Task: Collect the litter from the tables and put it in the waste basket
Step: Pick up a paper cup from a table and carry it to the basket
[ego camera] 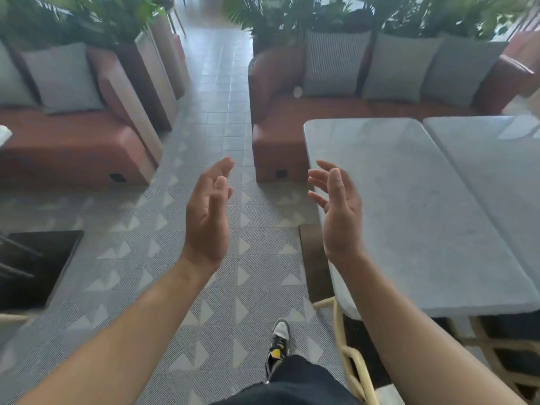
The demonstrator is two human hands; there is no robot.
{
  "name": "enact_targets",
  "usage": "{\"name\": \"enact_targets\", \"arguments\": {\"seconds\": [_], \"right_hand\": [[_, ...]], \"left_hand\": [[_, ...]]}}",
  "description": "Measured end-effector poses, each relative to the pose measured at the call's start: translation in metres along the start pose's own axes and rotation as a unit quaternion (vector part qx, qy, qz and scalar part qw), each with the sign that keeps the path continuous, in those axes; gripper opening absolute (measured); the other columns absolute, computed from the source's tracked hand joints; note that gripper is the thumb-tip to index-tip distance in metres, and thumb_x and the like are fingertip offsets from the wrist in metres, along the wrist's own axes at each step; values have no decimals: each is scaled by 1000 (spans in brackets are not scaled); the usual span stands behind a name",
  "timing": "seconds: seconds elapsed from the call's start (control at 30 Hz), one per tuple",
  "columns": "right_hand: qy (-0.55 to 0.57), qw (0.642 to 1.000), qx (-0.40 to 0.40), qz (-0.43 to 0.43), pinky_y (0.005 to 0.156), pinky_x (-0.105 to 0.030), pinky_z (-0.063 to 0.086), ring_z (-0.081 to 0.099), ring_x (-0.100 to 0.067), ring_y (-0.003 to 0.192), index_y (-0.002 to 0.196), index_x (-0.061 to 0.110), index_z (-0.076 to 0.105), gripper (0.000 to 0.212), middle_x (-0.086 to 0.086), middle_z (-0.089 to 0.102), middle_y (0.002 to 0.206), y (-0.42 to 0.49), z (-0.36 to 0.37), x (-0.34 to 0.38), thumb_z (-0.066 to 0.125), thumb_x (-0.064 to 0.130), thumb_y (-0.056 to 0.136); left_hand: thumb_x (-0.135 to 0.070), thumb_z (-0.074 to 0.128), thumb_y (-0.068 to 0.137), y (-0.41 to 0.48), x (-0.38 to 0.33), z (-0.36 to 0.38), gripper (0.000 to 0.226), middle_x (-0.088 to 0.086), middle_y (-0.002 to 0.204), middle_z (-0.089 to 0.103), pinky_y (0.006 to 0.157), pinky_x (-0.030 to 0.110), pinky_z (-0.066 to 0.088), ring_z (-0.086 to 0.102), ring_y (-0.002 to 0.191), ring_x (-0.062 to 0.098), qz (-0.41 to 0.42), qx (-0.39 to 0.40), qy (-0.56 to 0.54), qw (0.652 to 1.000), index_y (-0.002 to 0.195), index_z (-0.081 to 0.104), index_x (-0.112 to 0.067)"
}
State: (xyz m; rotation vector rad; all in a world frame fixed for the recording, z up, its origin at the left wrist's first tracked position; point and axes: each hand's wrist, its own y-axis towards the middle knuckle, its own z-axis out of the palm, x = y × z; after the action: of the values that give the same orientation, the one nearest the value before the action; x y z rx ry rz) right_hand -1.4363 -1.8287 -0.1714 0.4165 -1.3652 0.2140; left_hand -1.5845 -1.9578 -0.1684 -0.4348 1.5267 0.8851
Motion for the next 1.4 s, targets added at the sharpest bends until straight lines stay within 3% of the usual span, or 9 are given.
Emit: {"name": "enact_targets", "arguments": {"seconds": [0.3,0.43,0.53,0.67,0.77,0.9,1.0,1.27,1.4], "right_hand": [[-3,1000,21,-3,98,-41,54,71,-8,105,116,31,69,45,2,73,110,177,35,-14,50,61,90],[-7,1000,8,11,98,-41,54,71,-9,106,120,26,69,41,-2,72,112,239,48,-32,47,52,98],[-7,1000,-1,14,96,-34,54,69,-10,108,120,26,69,51,-1,72,112,284,64,-47,49,62,91],[-16,1000,-13,-1,94,-33,54,68,-10,107,119,28,69,46,2,72,110,355,95,-68,48,61,93],[-26,999,-31,-6,97,-37,54,68,-11,107,120,28,69,40,0,71,112,413,129,-84,48,54,99],[-32,998,-46,-21,97,-39,54,68,-27,114,120,27,70,43,-8,72,115,485,176,-97,48,56,98],[-41,997,-63,-22,95,-37,55,68,-19,109,119,30,70,45,-12,72,118,531,204,-100,49,61,94],[-52,994,-92,-10,94,-38,56,69,-25,113,119,31,70,45,-10,72,119,623,234,-127,49,62,94],[-45,992,-116,-16,94,-41,57,69,-32,112,116,31,72,38,-8,73,114,669,237,-150,50,57,98]], "left_hand": [[-51,46,99,159,34,48,42,-5,145,65,117,47,47,57,140,10,-6,-24,-7,1000,134,62,-34],[-51,47,97,226,55,62,43,-3,145,65,117,48,47,57,140,10,-13,-15,-20,1000,132,62,-33],[-51,46,99,278,78,68,41,-4,144,65,117,49,47,57,140,10,-12,-4,-21,1000,133,63,-34],[-51,47,100,358,111,71,37,-6,144,66,117,48,48,57,139,9,-17,8,-38,999,130,64,-41],[-51,47,98,423,134,68,37,-5,144,66,116,44,49,58,139,9,-21,21,-49,998,129,64,-40],[-50,45,99,506,156,58,37,-9,144,66,117,45,48,57,139,8,-30,45,-43,998,130,64,-41],[-46,45,101,564,165,55,38,-4,144,66,118,50,47,58,138,7,-43,54,-47,997,133,62,-35],[-47,47,98,665,193,62,42,-3,142,67,115,47,49,60,136,8,-48,79,-57,994,133,63,-31],[-35,45,104,707,214,77,33,-6,142,65,116,44,49,59,136,6,-60,93,-54,992,133,62,-34]]}}
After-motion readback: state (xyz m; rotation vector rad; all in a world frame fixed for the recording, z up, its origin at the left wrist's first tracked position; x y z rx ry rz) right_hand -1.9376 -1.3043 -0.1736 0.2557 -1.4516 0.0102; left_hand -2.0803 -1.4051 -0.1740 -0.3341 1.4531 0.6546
